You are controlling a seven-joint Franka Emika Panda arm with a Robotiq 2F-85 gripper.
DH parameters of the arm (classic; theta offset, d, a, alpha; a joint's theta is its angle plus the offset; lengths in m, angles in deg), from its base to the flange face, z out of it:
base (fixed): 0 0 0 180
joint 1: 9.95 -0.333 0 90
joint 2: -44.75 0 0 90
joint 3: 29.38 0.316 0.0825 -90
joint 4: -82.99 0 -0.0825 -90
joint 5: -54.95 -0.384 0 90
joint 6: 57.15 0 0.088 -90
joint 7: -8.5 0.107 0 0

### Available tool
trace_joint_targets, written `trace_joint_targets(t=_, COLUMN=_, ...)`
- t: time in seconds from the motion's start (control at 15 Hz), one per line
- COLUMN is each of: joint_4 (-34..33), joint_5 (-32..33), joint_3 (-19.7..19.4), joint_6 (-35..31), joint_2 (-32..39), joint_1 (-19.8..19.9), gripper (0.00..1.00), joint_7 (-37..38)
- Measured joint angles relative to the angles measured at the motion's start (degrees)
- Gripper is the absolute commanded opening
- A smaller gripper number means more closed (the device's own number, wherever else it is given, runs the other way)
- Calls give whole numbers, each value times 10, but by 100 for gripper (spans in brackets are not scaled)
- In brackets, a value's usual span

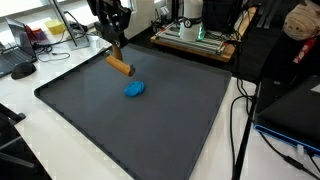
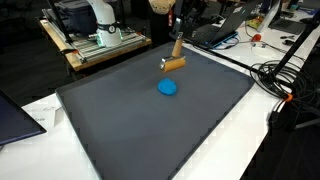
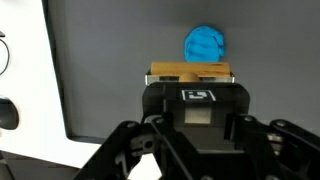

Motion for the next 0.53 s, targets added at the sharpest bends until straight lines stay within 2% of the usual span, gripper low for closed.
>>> trace_joint_targets(t=0.33, joint_4=6, joint_5=-15, joint_3=-18, joint_6=-62, joint_2=0, joint_1=14, gripper=23, joint_7=-9)
trace_joint_targets(t=0.53, joint_4=13, joint_5=-51, joint_3=-24, joint_6=-102, joint_2=0, joint_1=32, gripper=23, joint_7=-36)
